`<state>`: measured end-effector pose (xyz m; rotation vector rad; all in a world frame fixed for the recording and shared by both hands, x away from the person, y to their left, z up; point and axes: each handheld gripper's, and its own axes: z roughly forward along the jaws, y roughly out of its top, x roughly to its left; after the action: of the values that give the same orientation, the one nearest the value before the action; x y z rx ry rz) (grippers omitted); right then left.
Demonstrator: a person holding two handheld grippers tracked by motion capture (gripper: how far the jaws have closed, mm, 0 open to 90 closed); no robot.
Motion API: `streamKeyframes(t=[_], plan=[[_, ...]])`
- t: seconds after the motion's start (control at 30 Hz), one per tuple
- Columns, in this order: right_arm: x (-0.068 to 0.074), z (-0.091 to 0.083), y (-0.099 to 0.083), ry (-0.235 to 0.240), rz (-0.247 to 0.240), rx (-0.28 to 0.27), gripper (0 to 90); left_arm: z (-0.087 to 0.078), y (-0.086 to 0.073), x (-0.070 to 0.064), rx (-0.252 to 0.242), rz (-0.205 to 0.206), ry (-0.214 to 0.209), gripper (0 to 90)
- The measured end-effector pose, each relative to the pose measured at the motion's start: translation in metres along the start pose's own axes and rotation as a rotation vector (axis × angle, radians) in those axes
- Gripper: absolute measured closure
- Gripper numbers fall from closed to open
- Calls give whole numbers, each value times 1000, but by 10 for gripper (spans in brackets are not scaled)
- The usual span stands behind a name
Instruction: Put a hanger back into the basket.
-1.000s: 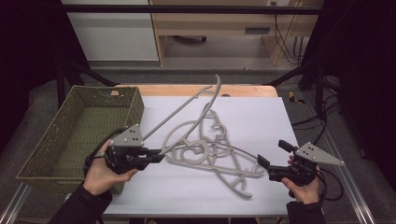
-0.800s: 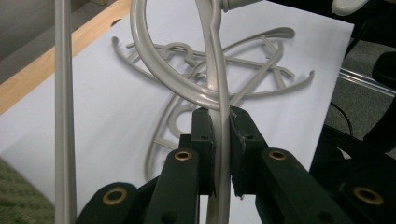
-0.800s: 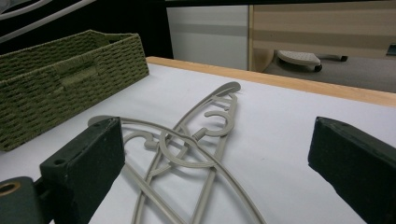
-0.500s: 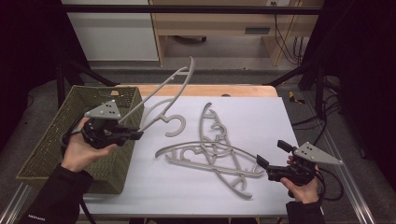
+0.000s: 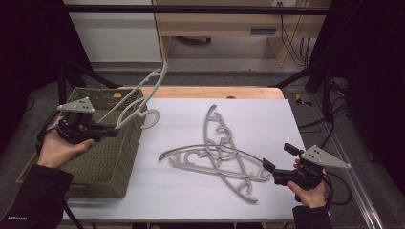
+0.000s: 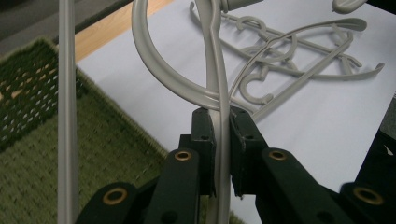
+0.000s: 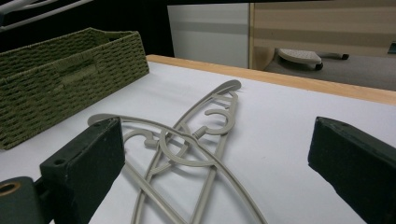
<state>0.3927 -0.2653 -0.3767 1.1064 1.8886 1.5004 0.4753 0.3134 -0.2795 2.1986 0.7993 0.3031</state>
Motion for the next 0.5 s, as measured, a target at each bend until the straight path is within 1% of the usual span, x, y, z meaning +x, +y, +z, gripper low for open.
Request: streamKeyframes(t=[0.1, 0.13, 0.17, 0.2, 0.27, 0.3, 0.37, 0.43, 0.5], plan=[[0, 0, 0, -1, 0, 0, 40, -5, -11, 7, 8, -14, 7, 816], [1, 0, 0, 0, 5, 0, 40, -8, -17, 12, 15, -19, 10, 816], [1, 0, 0, 1, 5, 1, 40, -8, -17, 12, 15, -19, 10, 816], [1, 0, 0, 1, 4, 1, 40, -11, -24, 17, 15, -25, 7, 816], [0, 0, 0, -2, 1, 3, 40, -14, -31, 22, 22, -22, 1, 815], [0, 0, 0, -2, 1, 3, 40, -14, -31, 22, 22, -22, 1, 815], [0, 0, 0, -3, 2, 2, 40, -18, -39, 29, 30, -33, -1, 816], [0, 0, 0, -3, 2, 2, 40, -18, -42, 31, 33, -40, 2, 815], [0, 1, 0, -3, 2, 1, 40, -20, -50, 37, 39, -51, 1, 815]])
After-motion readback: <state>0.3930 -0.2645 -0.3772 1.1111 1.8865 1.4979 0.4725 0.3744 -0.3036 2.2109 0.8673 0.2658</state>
